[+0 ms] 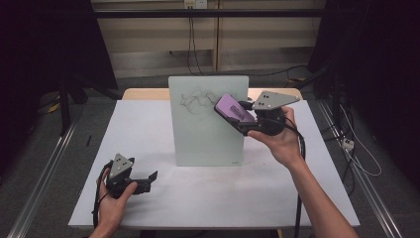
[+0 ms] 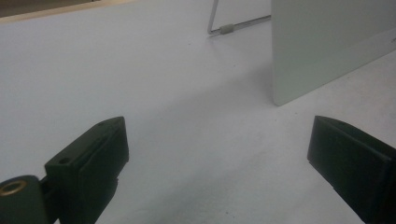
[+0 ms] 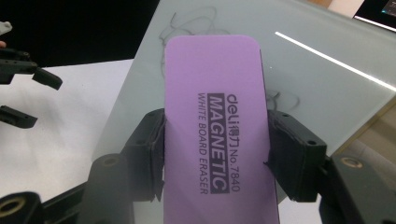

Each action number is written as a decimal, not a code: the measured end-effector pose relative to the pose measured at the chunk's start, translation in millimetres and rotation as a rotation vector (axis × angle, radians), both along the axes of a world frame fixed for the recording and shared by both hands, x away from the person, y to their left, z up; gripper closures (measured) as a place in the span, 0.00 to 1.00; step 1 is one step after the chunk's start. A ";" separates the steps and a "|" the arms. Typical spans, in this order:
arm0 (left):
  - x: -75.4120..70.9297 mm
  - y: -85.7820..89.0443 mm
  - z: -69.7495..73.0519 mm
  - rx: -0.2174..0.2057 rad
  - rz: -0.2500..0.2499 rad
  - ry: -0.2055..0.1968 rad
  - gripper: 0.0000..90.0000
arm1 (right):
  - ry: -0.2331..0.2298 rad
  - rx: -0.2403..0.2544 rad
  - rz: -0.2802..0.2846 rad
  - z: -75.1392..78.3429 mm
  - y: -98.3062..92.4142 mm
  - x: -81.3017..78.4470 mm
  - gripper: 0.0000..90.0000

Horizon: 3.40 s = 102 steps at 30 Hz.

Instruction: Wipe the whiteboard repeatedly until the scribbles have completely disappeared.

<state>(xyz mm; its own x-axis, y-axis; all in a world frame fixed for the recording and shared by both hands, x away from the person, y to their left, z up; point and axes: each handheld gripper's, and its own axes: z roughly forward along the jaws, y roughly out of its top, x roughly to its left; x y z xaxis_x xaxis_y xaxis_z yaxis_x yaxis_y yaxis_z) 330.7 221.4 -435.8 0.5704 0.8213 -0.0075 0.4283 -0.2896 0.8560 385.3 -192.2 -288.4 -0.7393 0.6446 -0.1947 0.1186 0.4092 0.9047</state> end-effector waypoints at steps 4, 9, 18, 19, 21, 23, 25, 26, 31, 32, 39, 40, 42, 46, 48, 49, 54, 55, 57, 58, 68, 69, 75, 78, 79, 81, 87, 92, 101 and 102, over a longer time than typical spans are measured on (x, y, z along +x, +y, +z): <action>0.0 -0.1 0.1 0.004 0.000 0.000 0.06 | -0.005 0.004 0.007 5.8 1.1 6.8 0.46; 0.3 -1.9 -0.4 0.003 -0.005 0.001 0.06 | -0.006 -0.003 0.000 13.1 1.5 13.9 0.46; 0.8 -1.7 -0.5 0.009 -0.010 0.002 0.06 | -0.015 0.010 -0.022 24.5 -2.1 22.7 0.46; 0.8 -1.9 -0.6 0.009 -0.011 0.002 0.06 | -0.020 0.009 -0.029 26.4 -2.4 23.3 0.46; 0.7 -2.1 -0.6 0.010 -0.011 0.003 0.06 | -0.028 0.001 -0.034 29.0 -3.6 24.5 0.46; 0.4 -2.0 -0.4 0.011 -0.011 -0.001 0.06 | -0.030 0.008 -0.036 28.5 -4.6 25.8 0.46; 0.3 -1.9 -0.4 0.011 -0.011 -0.002 0.06 | -0.030 -0.003 -0.040 25.9 -3.7 26.3 0.46; 0.3 -1.9 -0.5 0.010 -0.011 -0.001 0.06 | -0.031 -0.009 -0.040 24.1 -2.9 26.6 0.46; 0.2 -2.2 -0.5 0.010 -0.013 -0.001 0.06 | -0.042 -0.031 -0.046 23.1 -0.5 25.5 0.46; 0.1 -2.2 -0.4 0.010 -0.012 -0.001 0.06 | -0.046 -0.045 -0.043 22.7 -0.2 25.4 0.46; -0.1 -2.6 -0.5 0.012 -0.012 0.001 0.06 | -0.032 -0.062 -0.038 14.1 1.5 22.0 0.47; 0.0 -2.9 -0.6 0.013 -0.013 -0.001 0.06 | -0.022 -0.061 -0.036 12.6 1.7 21.7 0.46; 0.0 -3.7 -0.6 0.016 -0.015 -0.001 0.06 | -0.018 -0.058 -0.035 10.9 2.0 21.4 0.47; 0.1 -4.4 -0.7 0.019 -0.018 0.003 0.06 | -0.007 -0.064 -0.027 5.9 4.8 20.5 0.47; 0.2 -4.3 -0.7 0.020 -0.019 0.003 0.06 | -0.002 -0.073 -0.023 2.4 7.4 19.3 0.47; 0.1 -4.3 -0.6 0.020 -0.018 0.003 0.06 | 0.006 -0.078 -0.017 -0.1 9.3 18.7 0.47; 0.0 -4.4 -0.6 0.021 -0.019 0.002 0.06 | 0.024 -0.096 0.004 -9.5 15.9 16.7 0.47; 0.0 -4.5 -0.6 0.021 -0.019 0.002 0.06 | 0.029 -0.100 0.010 -12.0 17.6 16.2 0.47; 0.1 -5.0 -1.0 0.014 -0.017 0.003 0.06 | 0.042 -0.103 0.019 -15.5 19.9 15.5 0.47; 0.2 -5.0 -1.1 0.015 -0.019 0.003 0.06 | 0.046 -0.102 0.021 -16.6 20.7 15.3 0.47; 0.9 -4.7 -1.6 0.017 -0.020 0.008 0.06 | 0.066 -0.105 0.041 -16.6 22.2 17.1 0.47; 0.8 -4.6 -1.5 0.018 -0.022 0.008 0.06 | 0.061 -0.103 0.038 -13.6 21.0 17.9 0.47; 1.0 -4.0 -1.7 0.010 -0.020 0.006 0.06 | 0.028 -0.054 0.003 11.3 11.8 26.6 0.47; 0.7 -4.4 -1.4 0.009 -0.020 0.007 0.06 | 0.013 -0.057 -0.004 19.1 13.8 29.6 0.47; 0.7 -4.5 -1.5 0.008 -0.021 0.005 0.06 | 0.011 -0.059 -0.006 19.5 14.8 30.0 0.47; 0.6 -4.6 -1.6 0.007 -0.023 0.006 0.06 | 0.009 -0.062 -0.007 18.1 16.6 29.4 0.47; 0.8 -5.2 -1.6 0.014 -0.025 0.006 0.06 | 0.024 -0.069 0.012 5.4 24.6 26.4 0.47; 1.0 -5.8 -1.5 0.021 -0.029 0.008 0.06 | 0.040 -0.085 0.038 -7.6 34.2 23.7 0.47; 1.0 -6.1 -1.4 0.022 -0.032 0.007 0.06 | 0.091 -0.131 0.087 -35.2 54.9 17.7 0.46; 1.0 -6.1 -1.4 0.022 -0.032 0.007 0.06 | 0.097 -0.137 0.091 -37.8 57.5 17.0 0.46</action>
